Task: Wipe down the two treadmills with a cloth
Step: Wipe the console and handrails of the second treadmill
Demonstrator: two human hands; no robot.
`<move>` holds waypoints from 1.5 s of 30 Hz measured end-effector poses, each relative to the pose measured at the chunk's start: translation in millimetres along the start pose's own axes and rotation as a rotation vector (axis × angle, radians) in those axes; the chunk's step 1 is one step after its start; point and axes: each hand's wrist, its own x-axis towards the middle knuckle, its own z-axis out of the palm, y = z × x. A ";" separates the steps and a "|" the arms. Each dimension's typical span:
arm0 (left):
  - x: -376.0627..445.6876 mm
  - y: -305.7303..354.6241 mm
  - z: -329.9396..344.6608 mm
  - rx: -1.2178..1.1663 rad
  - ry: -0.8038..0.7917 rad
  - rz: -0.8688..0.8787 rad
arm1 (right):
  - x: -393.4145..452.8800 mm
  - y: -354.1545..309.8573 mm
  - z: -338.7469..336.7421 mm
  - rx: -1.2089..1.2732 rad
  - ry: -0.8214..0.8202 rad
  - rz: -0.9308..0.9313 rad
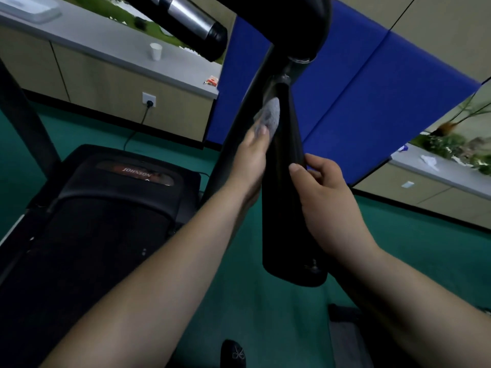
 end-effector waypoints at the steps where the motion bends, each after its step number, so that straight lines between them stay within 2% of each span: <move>1: -13.8 -3.9 -0.9 -0.012 0.017 0.001 | 0.5 0.2 0.5 -0.003 0.003 0.002; 5: -47.0 -18.0 -3.1 -0.192 -0.056 0.015 | 1.0 -0.9 2.0 -0.001 0.008 0.018; 10: 32.2 8.5 6.3 -0.001 -0.012 0.033 | 0.1 -2.9 1.1 0.009 0.013 0.034; 12: 60.6 8.6 7.1 -0.002 -0.019 0.018 | -0.2 -2.9 1.3 0.019 0.007 0.034; 14: 60.1 7.1 5.1 -0.035 -0.048 0.005 | 0.4 -2.3 1.6 0.023 0.005 0.035; 18: -4.4 -8.4 -1.5 -0.069 -0.035 -0.031 | 2.3 -0.3 1.5 0.032 0.010 0.032; 20: -22.5 -10.0 -3.9 -0.097 -0.069 0.011 | 3.4 1.3 1.7 0.039 0.016 0.028; 23: 0.4 5.5 -2.6 0.035 -0.071 0.062 | 4.4 2.2 2.2 0.037 0.024 0.017; 26: 41.5 21.2 2.3 0.165 -0.064 0.028 | 3.4 2.1 1.5 0.032 0.025 0.018; 31: 69.9 19.5 4.0 0.071 -0.071 -0.028 | 3.7 2.6 1.0 0.019 0.025 0.013; 37: 22.9 -13.3 -6.1 -0.166 -0.042 -0.131 | 5.0 4.9 0.7 -0.009 0.023 0.018; 45: -78.1 -2.0 -7.6 -0.225 -0.009 -0.156 | 6.4 7.0 1.3 -0.001 0.016 -0.013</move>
